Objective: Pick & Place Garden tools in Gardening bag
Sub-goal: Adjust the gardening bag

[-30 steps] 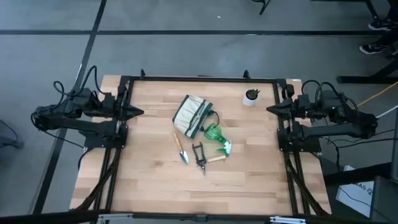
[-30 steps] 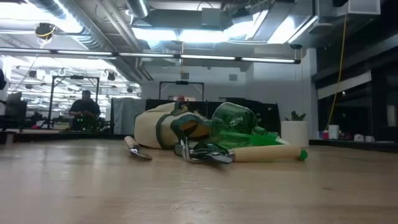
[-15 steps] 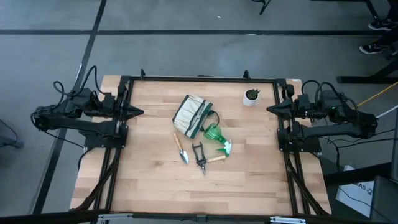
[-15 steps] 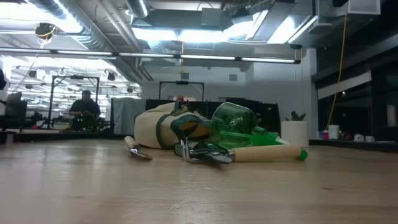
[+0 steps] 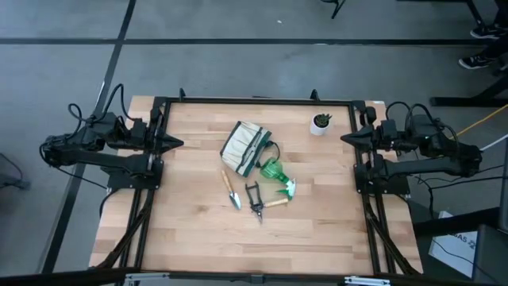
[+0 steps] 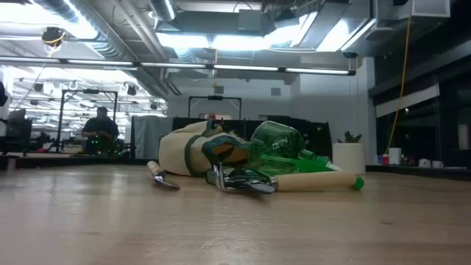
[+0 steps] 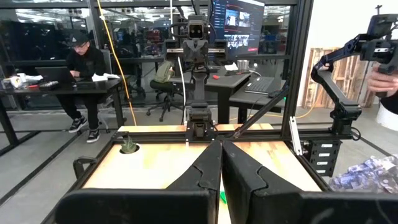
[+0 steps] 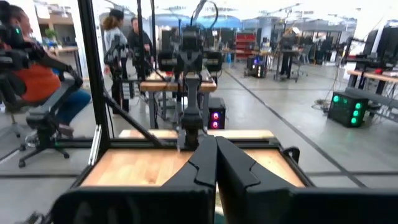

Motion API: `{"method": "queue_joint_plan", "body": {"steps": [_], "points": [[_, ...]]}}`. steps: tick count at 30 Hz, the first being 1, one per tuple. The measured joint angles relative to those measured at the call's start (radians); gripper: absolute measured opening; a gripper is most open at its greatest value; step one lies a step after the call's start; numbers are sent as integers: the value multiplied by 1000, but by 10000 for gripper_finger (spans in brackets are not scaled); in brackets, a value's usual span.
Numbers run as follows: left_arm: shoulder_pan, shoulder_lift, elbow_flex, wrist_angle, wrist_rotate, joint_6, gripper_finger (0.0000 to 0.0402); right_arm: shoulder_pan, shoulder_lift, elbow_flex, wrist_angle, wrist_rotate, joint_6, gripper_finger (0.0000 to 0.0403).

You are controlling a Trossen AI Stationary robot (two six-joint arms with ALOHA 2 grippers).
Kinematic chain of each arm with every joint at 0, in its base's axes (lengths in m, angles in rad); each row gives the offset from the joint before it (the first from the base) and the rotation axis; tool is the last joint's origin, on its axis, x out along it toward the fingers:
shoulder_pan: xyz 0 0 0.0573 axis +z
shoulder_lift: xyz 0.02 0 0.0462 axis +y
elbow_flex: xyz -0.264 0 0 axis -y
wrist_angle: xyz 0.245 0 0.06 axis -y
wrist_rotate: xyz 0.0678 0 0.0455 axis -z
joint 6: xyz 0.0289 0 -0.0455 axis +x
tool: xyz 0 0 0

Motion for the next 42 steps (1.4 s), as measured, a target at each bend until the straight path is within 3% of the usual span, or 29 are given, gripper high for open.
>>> {"method": "queue_joint_plan", "body": {"steps": [5, 12, 22, 27, 42], "points": [[0, 0, 0, 0, 0, 0, 6, 0, 62, 0, 106, -9, 130, 7], [0, 0, 0, 0, 0, 0, 6, 1, 260, 0, 215, -258, 155, 7], [0, 0, 0, 0, 0, 0, 6, 3, 522, 0, 216, -395, 206, 7], [0, 0, 0, 0, 0, 0, 6, 38, 636, 0, 217, -433, 298, 7], [0, 0, 0, 0, 0, 0, 6, 217, 929, 0, 236, -447, 225, 8]]}}
